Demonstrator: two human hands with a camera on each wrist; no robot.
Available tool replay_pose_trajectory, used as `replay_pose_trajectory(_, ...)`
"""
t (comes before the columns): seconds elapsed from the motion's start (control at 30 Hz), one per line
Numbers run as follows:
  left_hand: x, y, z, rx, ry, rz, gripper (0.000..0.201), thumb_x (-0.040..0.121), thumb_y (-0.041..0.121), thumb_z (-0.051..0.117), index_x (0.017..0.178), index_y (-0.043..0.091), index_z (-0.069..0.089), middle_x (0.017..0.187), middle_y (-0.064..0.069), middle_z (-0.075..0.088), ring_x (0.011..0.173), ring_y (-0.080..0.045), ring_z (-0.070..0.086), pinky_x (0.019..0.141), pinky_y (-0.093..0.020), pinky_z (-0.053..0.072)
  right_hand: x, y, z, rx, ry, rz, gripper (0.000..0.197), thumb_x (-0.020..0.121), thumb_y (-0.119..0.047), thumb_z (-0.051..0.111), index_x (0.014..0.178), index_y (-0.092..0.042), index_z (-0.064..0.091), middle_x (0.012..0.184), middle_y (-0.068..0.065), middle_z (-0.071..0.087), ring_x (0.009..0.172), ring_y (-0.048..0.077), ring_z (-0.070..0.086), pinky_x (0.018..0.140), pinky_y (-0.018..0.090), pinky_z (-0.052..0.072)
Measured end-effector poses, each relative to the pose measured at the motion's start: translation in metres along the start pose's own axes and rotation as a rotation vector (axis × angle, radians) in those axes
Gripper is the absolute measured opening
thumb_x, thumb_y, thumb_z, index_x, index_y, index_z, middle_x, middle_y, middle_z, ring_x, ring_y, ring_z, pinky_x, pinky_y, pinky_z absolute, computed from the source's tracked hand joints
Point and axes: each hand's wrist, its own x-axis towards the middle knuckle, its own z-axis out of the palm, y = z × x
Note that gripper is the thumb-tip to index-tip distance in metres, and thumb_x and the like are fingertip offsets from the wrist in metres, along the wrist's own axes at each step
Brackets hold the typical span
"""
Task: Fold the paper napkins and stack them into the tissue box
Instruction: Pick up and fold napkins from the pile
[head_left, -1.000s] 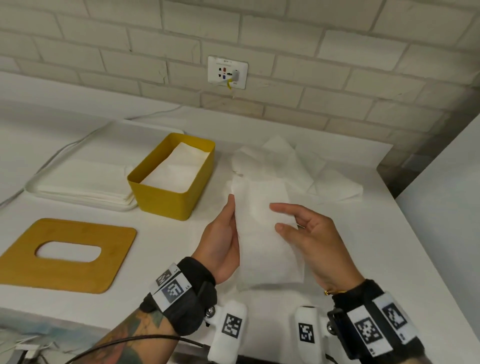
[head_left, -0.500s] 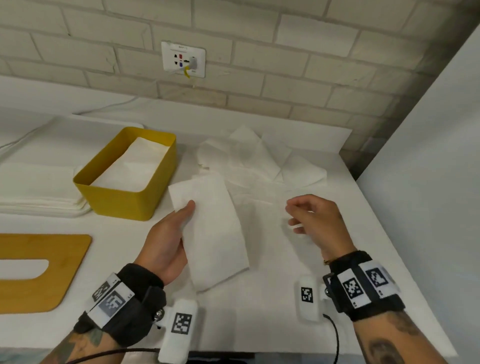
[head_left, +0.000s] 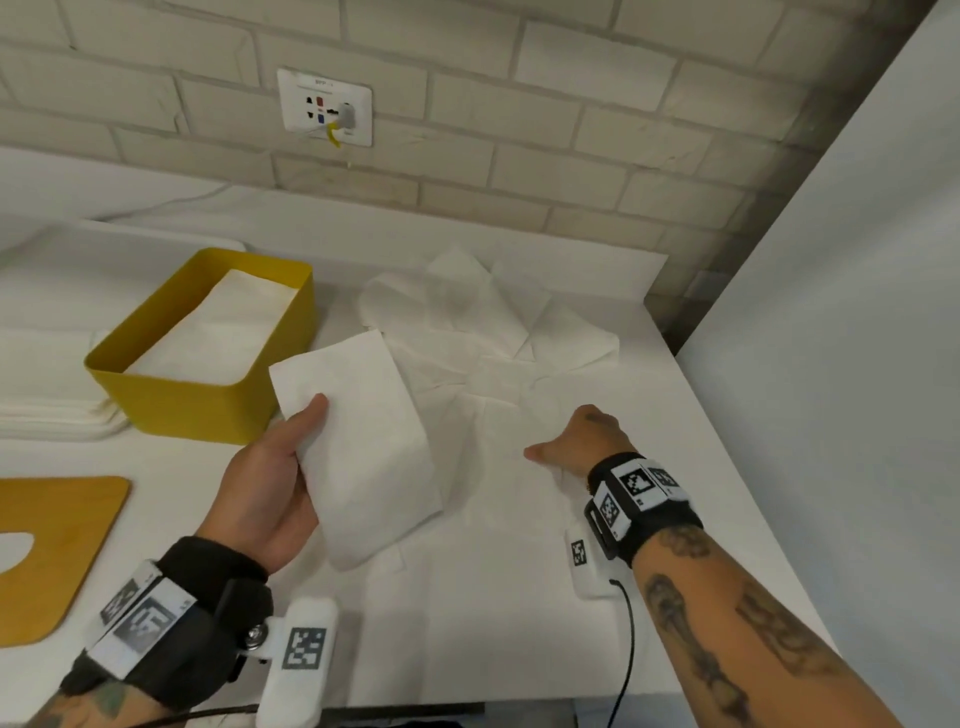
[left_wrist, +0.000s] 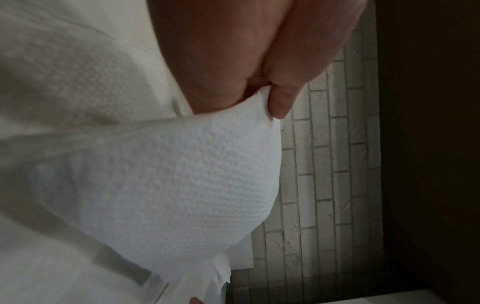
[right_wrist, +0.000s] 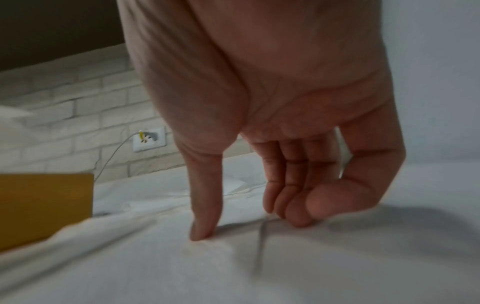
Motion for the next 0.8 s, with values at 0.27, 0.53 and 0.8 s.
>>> replay_pose_trajectory(0.27,-0.002,-0.002,-0.001,0.018,0.021,-0.024,0.028,0.103,0.025,0.054,0.127,0.017,0.064,0.116,-0.004,0.077,0.099,-0.019,0.076,0.086,-0.04,0.053,0.019,0.011,0.007,0.323,0.047,-0.031,0.032,0.087,-0.024,0.075,0.102,-0.001,0.059,0.103,0.014,0.063,0.102,0.033,0.065,0.084,0.035,0.055)
replay_pose_trajectory(0.53,0.001,-0.006,0.004,0.042,-0.007,-0.077,0.025,0.102,0.027,0.054,0.122,0.017,0.067,0.117,-0.008,0.076,0.107,-0.026,0.073,0.094,-0.047,0.052,-0.02,0.037,-0.039,0.926,0.054,-0.19,0.024,0.083,-0.004,0.078,0.1,-0.017,0.068,0.117,0.016,0.069,0.104,0.034,0.068,0.093,0.044,0.053)
replay_pose_trajectory(0.8,0.008,-0.013,0.019,0.073,-0.103,-0.141,0.037,0.105,0.027,0.05,0.137,0.013,0.059,0.127,-0.012,0.072,0.118,-0.03,0.068,0.107,-0.049,0.049,-0.105,-0.023,-0.08,1.326,-0.183,-0.75,0.029,0.074,-0.007,0.069,0.101,-0.016,0.076,0.108,0.001,0.076,0.097,0.015,0.073,0.079,0.026,0.06)
